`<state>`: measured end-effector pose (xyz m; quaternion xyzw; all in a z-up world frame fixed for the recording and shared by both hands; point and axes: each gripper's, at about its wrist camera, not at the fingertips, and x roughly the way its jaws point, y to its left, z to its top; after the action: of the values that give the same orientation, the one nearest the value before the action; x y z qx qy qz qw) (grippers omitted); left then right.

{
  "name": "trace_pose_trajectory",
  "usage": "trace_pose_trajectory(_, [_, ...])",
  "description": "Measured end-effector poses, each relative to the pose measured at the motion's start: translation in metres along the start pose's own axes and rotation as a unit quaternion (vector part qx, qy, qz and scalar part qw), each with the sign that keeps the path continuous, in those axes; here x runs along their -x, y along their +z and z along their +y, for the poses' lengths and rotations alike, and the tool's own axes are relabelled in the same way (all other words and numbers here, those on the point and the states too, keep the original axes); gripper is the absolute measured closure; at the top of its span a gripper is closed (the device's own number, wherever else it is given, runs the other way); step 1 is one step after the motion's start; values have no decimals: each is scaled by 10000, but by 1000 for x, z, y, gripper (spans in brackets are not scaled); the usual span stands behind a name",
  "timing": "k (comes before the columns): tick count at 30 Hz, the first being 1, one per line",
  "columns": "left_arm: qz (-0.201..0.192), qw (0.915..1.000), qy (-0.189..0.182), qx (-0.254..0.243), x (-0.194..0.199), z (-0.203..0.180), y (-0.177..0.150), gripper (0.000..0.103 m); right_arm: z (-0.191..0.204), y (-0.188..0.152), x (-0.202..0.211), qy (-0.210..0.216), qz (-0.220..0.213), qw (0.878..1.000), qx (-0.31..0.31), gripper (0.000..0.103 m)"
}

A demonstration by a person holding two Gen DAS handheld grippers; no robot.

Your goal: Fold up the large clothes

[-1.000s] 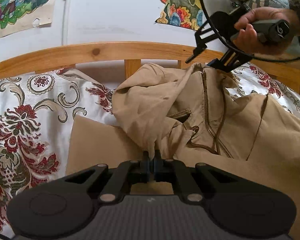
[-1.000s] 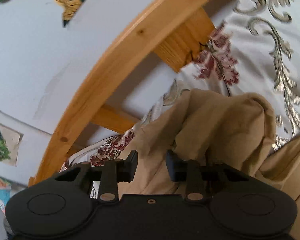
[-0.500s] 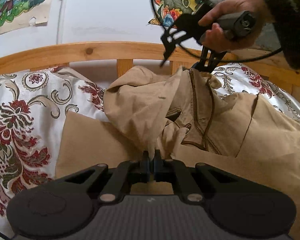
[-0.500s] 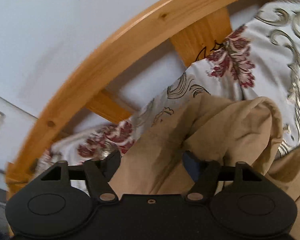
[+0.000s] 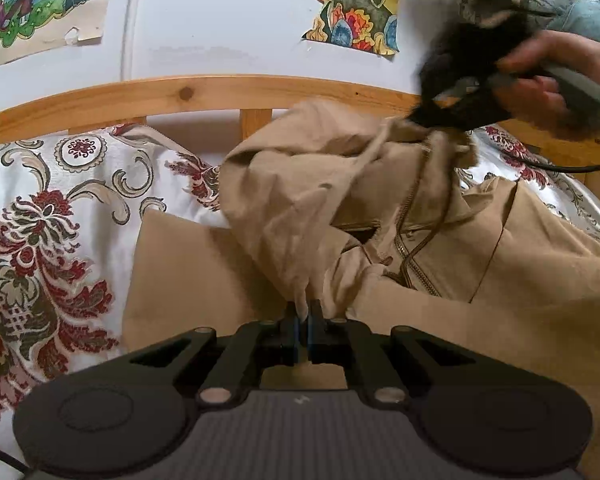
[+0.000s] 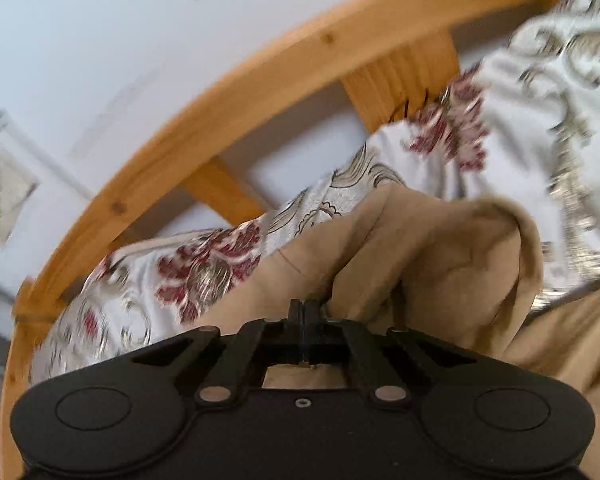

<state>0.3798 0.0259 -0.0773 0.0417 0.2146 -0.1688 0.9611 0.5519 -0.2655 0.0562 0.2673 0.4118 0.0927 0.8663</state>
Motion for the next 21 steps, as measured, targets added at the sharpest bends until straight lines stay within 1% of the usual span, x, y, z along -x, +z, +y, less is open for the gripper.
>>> trace_pose_trajectory(3, [209,9998,9,73,2,-1,0,97,-20,-29,38,258,-257,9990,261,103])
trace_pose_trajectory(5, [350,9991,-24,221,6,-1,0,95,-32,-50,57,380,-481,9968,520,103])
trace_pose_trajectory(6, [426,9987,-48,272,9,-1,-1,95,-39,-62,64,398,-503,9959,638,103])
trace_pose_trajectory(9, [662,9973,-153,271,21,-3,-2,94,-61,-86,66,406,-422,9970,515,103])
trace_pose_trajectory(10, [735,9968,-195,249,26,-5,-3,92,-70,-93,64,427,-413,9974,403,103])
trace_pose_trajectory(11, [778,9965,-217,227,31,-7,-4,87,-78,-100,62,477,-433,9974,309,103])
trace_pose_trajectory(12, [800,9963,-227,221,38,-9,-4,84,-85,-108,60,518,-452,9974,219,103])
trace_pose_trajectory(13, [798,9962,-254,251,47,-11,-3,76,-93,-117,60,543,-448,9974,128,103])
trace_pose_trajectory(14, [775,9961,-296,291,54,-12,-2,64,-100,-126,61,600,-434,9973,9,103])
trace_pose_trajectory(16, [746,9956,-424,384,69,-15,1,51,-118,-146,65,762,-390,9959,-304,103])
trace_pose_trajectory(17, [801,9946,-520,414,75,-17,1,49,-125,-155,68,812,-386,9950,-435,102])
trace_pose_trajectory(18, [894,9931,-624,434,79,-20,1,48,-134,-165,73,849,-400,9938,-605,97])
trace_pose_trajectory(19, [994,9915,-712,452,81,-23,0,46,-141,-175,78,876,-411,9925,-746,94])
trace_pose_trajectory(21, [1160,9881,-837,564,85,-26,-3,41,-156,-194,94,849,-494,9900,-1009,91])
